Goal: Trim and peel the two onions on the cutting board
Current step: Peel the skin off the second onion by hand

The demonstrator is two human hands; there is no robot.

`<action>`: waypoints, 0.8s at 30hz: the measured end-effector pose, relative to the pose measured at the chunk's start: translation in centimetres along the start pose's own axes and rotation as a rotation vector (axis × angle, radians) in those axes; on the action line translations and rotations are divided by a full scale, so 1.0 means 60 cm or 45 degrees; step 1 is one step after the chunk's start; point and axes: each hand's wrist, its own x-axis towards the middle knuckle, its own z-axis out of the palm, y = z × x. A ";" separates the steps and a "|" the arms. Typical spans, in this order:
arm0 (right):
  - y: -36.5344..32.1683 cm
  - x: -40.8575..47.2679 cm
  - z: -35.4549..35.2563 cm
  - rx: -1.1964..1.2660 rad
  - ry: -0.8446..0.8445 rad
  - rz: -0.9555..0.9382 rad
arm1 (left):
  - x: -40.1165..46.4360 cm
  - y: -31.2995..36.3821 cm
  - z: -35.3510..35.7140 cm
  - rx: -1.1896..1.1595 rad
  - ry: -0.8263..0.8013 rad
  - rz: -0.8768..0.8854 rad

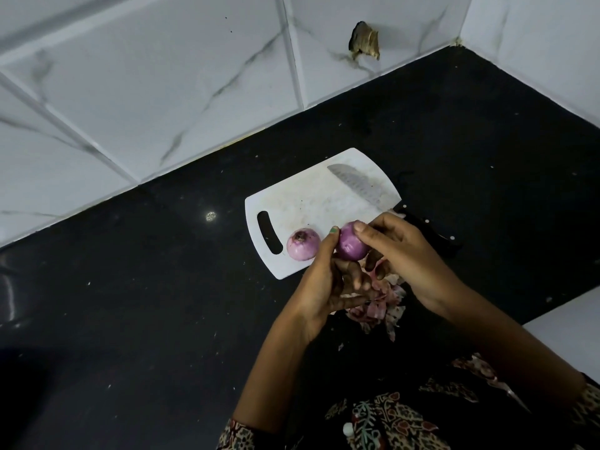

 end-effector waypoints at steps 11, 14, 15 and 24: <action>0.006 0.001 -0.004 -0.078 0.063 -0.037 | 0.002 -0.001 -0.012 0.178 -0.040 0.002; 0.005 -0.003 -0.008 -0.146 0.055 -0.056 | 0.000 -0.004 -0.014 0.346 0.000 0.056; 0.008 -0.001 -0.011 -0.159 0.061 -0.045 | 0.001 -0.005 -0.015 0.419 0.017 0.084; 0.013 0.045 -0.001 -0.082 -0.049 0.003 | 0.032 -0.003 -0.047 0.579 0.347 0.559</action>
